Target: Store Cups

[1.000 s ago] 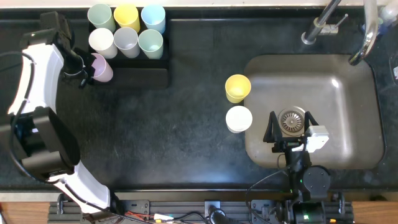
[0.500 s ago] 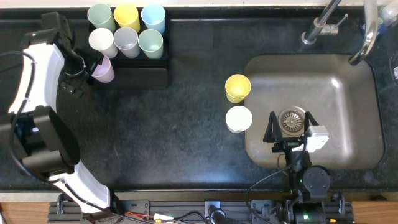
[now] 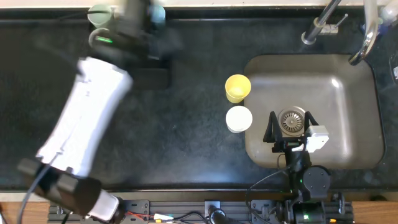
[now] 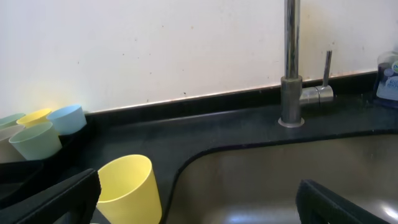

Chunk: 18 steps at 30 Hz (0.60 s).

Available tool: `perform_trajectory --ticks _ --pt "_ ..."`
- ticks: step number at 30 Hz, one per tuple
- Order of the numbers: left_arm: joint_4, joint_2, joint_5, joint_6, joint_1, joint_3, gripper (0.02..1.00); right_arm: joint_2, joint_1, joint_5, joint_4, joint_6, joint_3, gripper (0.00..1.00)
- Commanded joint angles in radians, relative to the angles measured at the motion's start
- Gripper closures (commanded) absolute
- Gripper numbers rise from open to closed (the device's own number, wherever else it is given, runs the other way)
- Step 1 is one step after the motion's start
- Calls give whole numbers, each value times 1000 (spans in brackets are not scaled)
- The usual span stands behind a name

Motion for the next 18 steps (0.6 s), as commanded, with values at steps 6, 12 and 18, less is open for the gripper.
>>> perform_trajectory --ticks 6,12,18 --pt "16 148 -239 -257 -364 3 20 -7 -6 -7 5 0 -13 3" --pt "8 198 -123 -276 -345 3 20 -7 -6 -7 5 0 -13 5" --pt "-3 262 70 -275 -267 3 20 -7 -6 -7 5 0 -13 5"
